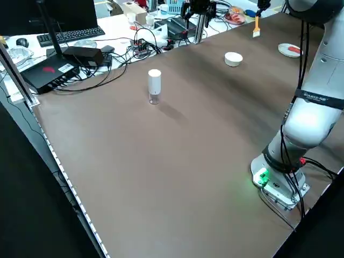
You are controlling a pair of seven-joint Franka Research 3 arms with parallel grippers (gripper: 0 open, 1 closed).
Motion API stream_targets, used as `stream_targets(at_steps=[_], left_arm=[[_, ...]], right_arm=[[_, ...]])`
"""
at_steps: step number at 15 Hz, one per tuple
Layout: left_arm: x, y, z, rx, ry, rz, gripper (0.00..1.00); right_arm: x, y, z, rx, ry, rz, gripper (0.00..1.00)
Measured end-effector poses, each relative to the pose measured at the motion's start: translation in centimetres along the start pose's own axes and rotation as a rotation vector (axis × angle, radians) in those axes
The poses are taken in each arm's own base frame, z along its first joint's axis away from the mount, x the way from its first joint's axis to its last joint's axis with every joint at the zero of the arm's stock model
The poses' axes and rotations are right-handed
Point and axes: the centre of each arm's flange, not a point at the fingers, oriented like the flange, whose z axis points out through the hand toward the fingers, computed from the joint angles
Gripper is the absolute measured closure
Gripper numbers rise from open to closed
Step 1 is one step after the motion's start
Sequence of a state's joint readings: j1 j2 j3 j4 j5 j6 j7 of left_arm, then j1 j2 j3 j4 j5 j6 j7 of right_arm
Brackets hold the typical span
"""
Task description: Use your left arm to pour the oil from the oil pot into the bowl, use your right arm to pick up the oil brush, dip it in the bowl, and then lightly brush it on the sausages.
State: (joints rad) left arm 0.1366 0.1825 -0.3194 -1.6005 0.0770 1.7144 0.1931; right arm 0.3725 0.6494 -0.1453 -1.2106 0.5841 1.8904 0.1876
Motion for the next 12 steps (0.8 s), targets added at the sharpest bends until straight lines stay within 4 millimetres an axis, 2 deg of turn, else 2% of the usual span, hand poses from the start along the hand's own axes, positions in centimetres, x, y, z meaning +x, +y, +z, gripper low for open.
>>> stream_targets(at_steps=[2, 3, 6, 9, 12], left_arm=[[-0.1, 1.2, -0.7, 0.006, 0.005, -0.142, 0.0], [-0.3, 2.3, -1.3, 0.01, -0.002, -0.246, 0.0], [-1.1, 3.2, -2.4, 0.014, -0.029, -0.318, 0.0], [-1.6, 3.9, -3.5, 0.018, -0.04, -0.333, 0.0], [-1.9, 3.7, -3.5, 0.019, -0.054, -0.339, 0.0]], right_arm=[[0.7, 3.4, -1.9, -0.02, -0.028, 0.048, 0.95], [1.2, 7.5, -3.3, -0.049, -0.078, 0.101, 0.95], [1.4, 12.9, -4.7, -0.169, -0.135, 0.144, 0.95], [0.9, 16.1, -5.4, -0.217, -0.206, 0.186, 0.95], [0.7, 18.4, -6.2, -0.258, -0.231, 0.214, 0.95]])
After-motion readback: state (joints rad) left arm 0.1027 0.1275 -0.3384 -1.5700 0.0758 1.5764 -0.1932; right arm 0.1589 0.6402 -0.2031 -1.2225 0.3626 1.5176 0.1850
